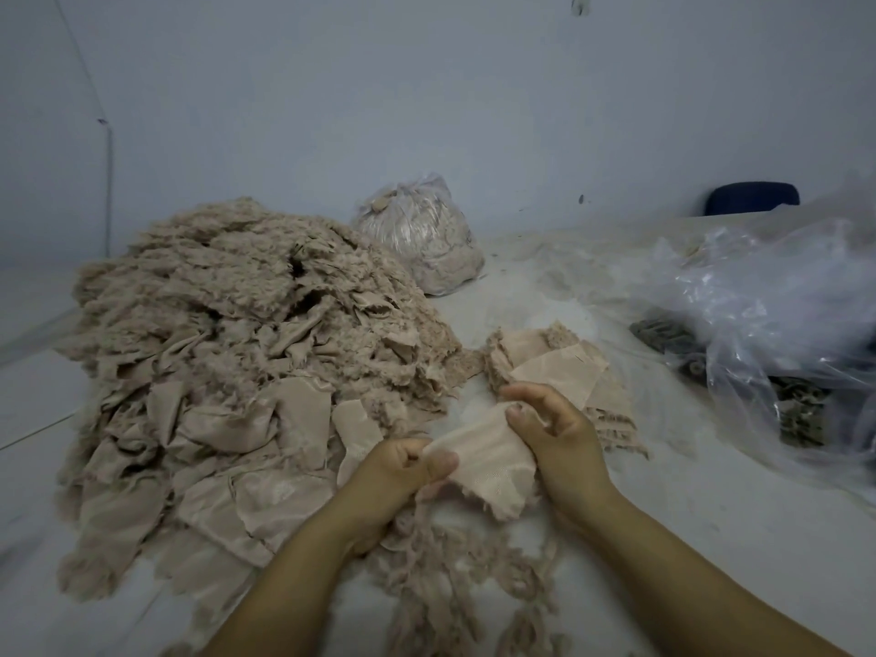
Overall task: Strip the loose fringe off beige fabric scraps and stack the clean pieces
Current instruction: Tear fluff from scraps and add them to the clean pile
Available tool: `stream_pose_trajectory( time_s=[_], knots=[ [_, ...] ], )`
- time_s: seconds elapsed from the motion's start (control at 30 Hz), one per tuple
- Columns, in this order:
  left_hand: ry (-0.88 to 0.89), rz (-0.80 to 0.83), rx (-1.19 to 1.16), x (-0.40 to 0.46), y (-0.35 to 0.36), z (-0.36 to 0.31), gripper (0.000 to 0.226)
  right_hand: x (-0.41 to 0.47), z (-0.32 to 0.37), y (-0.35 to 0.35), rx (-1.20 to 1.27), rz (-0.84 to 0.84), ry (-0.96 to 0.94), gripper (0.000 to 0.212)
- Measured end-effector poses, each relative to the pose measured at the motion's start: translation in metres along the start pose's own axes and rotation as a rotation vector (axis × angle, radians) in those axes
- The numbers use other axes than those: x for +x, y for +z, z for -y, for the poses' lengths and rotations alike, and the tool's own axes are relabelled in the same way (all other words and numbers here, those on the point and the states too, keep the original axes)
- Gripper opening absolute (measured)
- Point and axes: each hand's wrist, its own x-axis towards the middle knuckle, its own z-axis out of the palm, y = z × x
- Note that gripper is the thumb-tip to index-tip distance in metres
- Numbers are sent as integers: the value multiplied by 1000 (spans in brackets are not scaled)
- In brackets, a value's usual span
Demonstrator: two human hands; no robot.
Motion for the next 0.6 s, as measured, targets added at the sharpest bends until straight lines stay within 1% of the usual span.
stream_pose_trajectory(
  time_s=[0.07, 0.13, 0.23, 0.27, 0.33, 0.37, 0.43, 0.47, 0.5, 0.53, 0.57, 0.6],
  knots=[
    [-18, -59, -81, 2, -3, 0, 29, 3, 0, -3, -47, -64, -9, 42],
    [-32, -87, -162, 3, -5, 0, 29, 7, 2, -8, -65, -141, -13, 46],
    [-17, -139, -252, 3, -6, 0, 27, 22, 12, -12, -80, -173, -57, 39],
    [1, -164, -248, 3, -5, 0, 27, 28, 17, -14, -84, -178, -71, 38],
    [56, -171, -149, 4, -3, 1, 29, 46, 26, -20, -160, -189, -91, 32],
    [83, -150, -74, 4, -3, 0, 30, 57, 28, -25, -295, -195, -97, 27],
    [136, -92, 99, 2, -6, -3, 22, 67, 29, -32, -700, -202, -82, 24],
    [168, -72, 193, 1, -9, -6, 18, 64, 28, -31, -797, -204, -94, 23],
    [205, -70, 284, -1, -13, -9, 19, 56, 25, -27, -806, -187, -135, 21],
    [252, -92, 351, -1, -16, -12, 22, 44, 21, -20, -770, -123, -190, 20],
    [300, -134, 372, -1, -20, -16, 25, 28, 17, -9, -726, 10, -226, 21],
    [331, -181, 361, -2, -22, -19, 27, 10, 11, 0, -691, 197, -242, 21]
  ],
)
